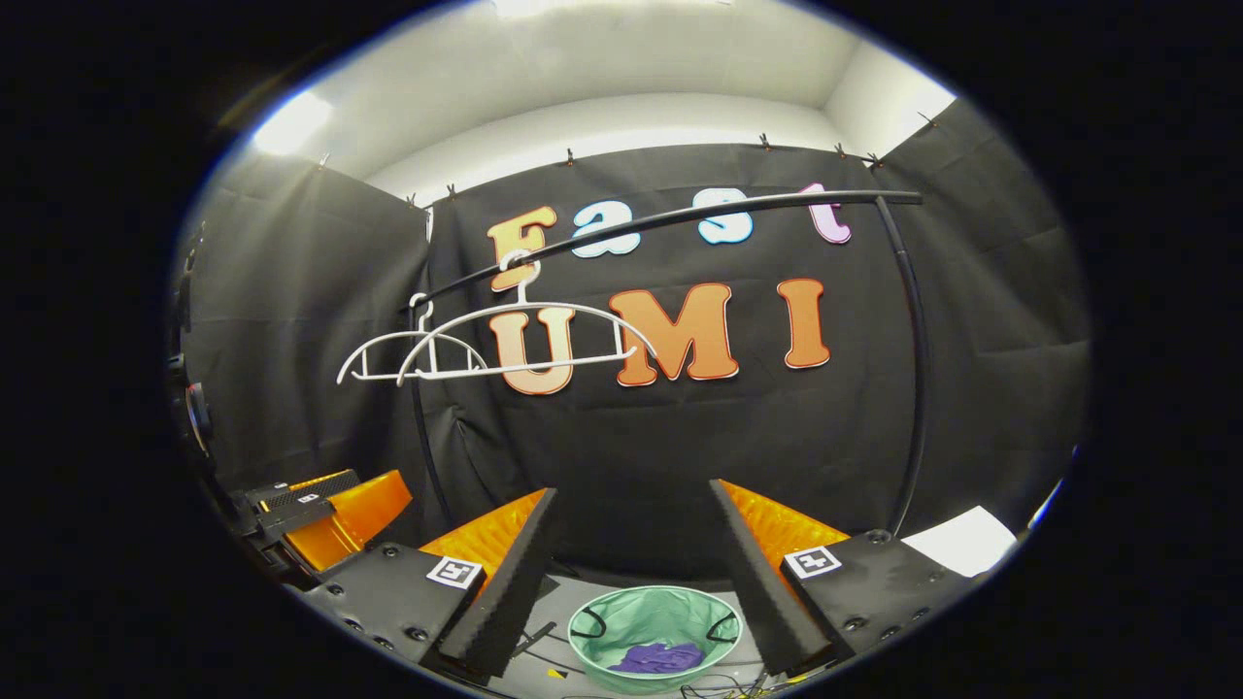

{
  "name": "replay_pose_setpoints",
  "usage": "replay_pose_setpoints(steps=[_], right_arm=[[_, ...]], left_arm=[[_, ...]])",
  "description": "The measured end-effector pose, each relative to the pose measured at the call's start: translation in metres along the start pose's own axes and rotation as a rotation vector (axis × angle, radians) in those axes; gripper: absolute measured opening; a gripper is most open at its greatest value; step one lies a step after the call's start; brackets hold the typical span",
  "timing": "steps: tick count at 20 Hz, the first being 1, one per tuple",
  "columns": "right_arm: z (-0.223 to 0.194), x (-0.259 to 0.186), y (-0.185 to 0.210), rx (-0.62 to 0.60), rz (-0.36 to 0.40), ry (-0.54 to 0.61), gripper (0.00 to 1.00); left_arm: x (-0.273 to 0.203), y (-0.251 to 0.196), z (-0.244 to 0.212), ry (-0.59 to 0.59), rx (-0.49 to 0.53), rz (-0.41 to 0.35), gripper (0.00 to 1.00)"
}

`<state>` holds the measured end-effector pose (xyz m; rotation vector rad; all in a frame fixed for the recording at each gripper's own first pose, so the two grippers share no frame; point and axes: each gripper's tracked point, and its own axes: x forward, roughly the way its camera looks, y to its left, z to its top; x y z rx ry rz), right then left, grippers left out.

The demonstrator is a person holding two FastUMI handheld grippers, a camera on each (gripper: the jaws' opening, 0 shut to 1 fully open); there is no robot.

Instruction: Grasp the clothes on the hanger with both hands and then place them into the laundry hamper below.

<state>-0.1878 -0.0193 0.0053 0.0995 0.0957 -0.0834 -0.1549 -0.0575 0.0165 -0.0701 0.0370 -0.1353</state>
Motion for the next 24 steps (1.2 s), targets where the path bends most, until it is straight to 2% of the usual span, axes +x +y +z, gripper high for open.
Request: replay_pose_setpoints(steps=[1,3,4,5,6,8,9,10,12,13,15,16,17,18,20,21,22,24], right_arm=[[-0.002,-0.005,0.004,-0.003,0.0,-0.001,0.89],[-0.006,-0.016,0.011,-0.011,0.0,-0.004,0.89],[-0.007,-0.021,0.012,-0.012,-0.003,-0.006,0.89],[-0.007,-0.026,0.013,-0.012,-0.006,-0.009,0.98],[-0.007,-0.032,0.014,-0.011,-0.01,-0.012,0.89],[-0.007,-0.041,0.014,-0.009,-0.018,-0.019,0.89],[-0.008,-0.044,0.015,-0.009,-0.023,-0.019,0.88],[-0.009,-0.048,0.014,-0.008,-0.026,-0.021,0.98],[-0.007,-0.051,0.014,-0.006,-0.038,-0.029,0.98],[-0.007,-0.053,0.014,-0.004,-0.043,-0.03,0.98],[-0.006,-0.056,0.015,-0.004,-0.048,-0.037,0.98],[-0.007,-0.057,0.015,-0.006,-0.051,-0.039,0.89],[-0.007,-0.056,0.014,-0.009,-0.053,-0.04,0.98],[-0.008,-0.057,0.013,-0.011,-0.056,-0.037,1.0],[-0.01,-0.058,0.014,-0.012,-0.055,-0.032,1.0],[-0.01,-0.058,0.013,-0.011,-0.057,-0.032,0.89],[-0.01,-0.058,0.012,-0.012,-0.06,-0.033,0.98],[-0.011,-0.058,0.013,-0.013,-0.062,-0.031,0.98]], left_arm=[[-0.007,0.003,0.0,-0.001,-0.001,-0.001,0.95],[-0.019,0.008,-0.001,0.003,-0.005,0.001,0.95],[-0.025,0.01,-0.001,0.001,-0.006,0.0,0.92],[-0.03,0.013,-0.002,0.001,-0.005,0.002,0.92],[-0.034,0.015,-0.002,0.002,-0.002,0.003,0.95],[-0.039,0.016,-0.003,0.006,-0.008,-0.007,0.92],[-0.042,0.015,-0.003,0.008,-0.02,-0.016,0.95],[-0.047,0.014,-0.003,0.007,-0.031,-0.023,0.96],[-0.052,0.014,0.0,0.002,-0.032,-0.032,0.96],[-0.053,0.015,0.0,0.0,-0.027,-0.032,0.92],[-0.055,0.015,0.001,0.0,-0.024,-0.036,0.95],[-0.056,0.015,0.001,-0.003,-0.022,-0.038,0.95],[-0.056,0.015,0.002,-0.006,-0.019,-0.039,0.95],[-0.058,0.015,0.001,-0.004,-0.017,-0.041,0.92],[-0.061,0.016,-0.003,0.01,-0.019,-0.046,0.95],[-0.061,0.016,-0.004,0.012,-0.022,-0.047,0.95],[-0.062,0.017,-0.004,0.013,-0.023,-0.045,0.95],[-0.062,0.018,-0.004,0.013,-0.024,-0.043,0.95]])
